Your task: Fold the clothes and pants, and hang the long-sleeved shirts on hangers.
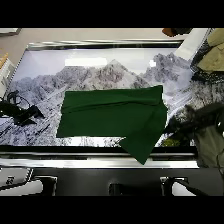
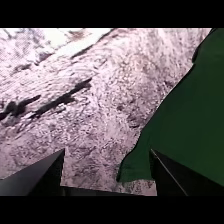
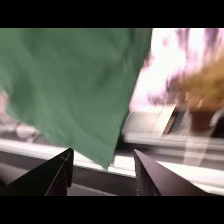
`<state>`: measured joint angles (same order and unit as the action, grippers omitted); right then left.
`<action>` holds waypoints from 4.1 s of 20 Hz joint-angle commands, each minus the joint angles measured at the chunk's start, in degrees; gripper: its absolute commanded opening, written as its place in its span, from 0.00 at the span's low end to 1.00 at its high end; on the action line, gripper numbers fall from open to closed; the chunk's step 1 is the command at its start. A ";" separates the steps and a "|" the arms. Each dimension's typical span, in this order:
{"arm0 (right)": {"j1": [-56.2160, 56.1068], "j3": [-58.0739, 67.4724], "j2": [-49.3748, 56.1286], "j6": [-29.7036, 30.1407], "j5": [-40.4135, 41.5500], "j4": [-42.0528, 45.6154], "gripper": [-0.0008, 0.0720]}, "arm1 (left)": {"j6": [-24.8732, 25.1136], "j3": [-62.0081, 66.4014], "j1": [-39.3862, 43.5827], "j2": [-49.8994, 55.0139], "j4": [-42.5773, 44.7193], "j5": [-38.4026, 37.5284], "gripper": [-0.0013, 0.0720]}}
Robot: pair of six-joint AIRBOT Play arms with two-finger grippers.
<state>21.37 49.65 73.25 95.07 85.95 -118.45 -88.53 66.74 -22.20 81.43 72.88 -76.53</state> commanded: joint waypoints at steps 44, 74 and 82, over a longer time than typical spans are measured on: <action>-8.72 -14.51 -14.21 1.07 -12.72 -11.32 0.05 | 10.99 -22.73 1.92 -1.49 -17.38 4.57 0.54; -8.83 18.03 10.10 4.76 -16.98 -10.27 0.05 | 3.61 -4.04 13.44 0.09 -8.81 30.03 0.04; -10.56 26.05 22.58 4.15 -20.90 -10.38 0.19 | 3.48 9.88 16.94 15.72 -8.85 28.39 0.07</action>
<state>11.88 74.00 92.53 99.46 66.94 -128.79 -85.03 72.95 -6.17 92.84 64.14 -47.42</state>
